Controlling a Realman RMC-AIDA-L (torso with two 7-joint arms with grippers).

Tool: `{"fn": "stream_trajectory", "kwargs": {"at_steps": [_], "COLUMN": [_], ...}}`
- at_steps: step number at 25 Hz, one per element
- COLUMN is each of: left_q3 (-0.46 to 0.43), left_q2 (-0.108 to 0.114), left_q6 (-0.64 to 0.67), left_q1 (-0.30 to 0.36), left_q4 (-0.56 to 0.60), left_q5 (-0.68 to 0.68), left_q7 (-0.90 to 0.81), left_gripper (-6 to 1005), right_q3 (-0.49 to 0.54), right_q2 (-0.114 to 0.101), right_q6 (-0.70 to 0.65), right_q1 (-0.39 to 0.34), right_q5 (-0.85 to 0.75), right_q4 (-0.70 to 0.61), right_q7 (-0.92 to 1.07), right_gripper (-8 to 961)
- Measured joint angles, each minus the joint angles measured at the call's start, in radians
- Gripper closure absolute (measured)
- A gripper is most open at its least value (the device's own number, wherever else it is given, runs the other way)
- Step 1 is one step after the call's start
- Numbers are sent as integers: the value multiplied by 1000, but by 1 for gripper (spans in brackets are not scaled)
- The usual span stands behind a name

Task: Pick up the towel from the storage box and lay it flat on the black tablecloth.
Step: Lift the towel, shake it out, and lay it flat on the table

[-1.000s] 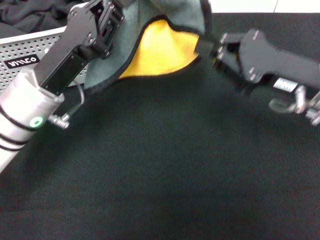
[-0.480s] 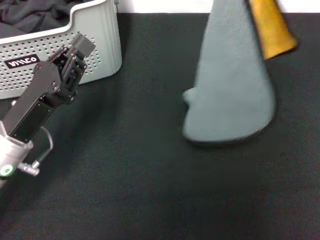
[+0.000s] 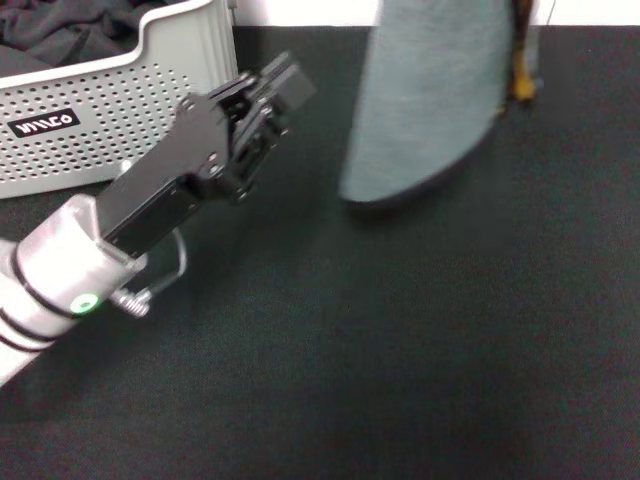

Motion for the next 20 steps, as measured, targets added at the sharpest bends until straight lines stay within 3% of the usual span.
{"fn": "stream_trajectory", "kwargs": {"at_steps": [3,7,13,20], "left_q3": [1,1,3,51], "left_q2": [0,-1,-1,-1], "left_q6": [0,4,8,-10], "left_q1": [-29,-39,-62,-120], "left_q4": [-2,-2,-1,-21], "left_q5": [-28,-97,-159,-197], "left_q7": [-5,-6,15,96], "left_gripper": [823,810,631,284], "right_q3": [-23,-100,-242,-379], "right_q2": [24,27,32,32], "right_q6": [-30,-115,-228,-345], "right_q1": [-5,-24,-43,-35], "right_q5": [-18,-1,60,101], "right_q4": [-1,16,39,43], "right_q7": [-36,-74,-149,-212], "right_gripper": [946,946,947,947]}}
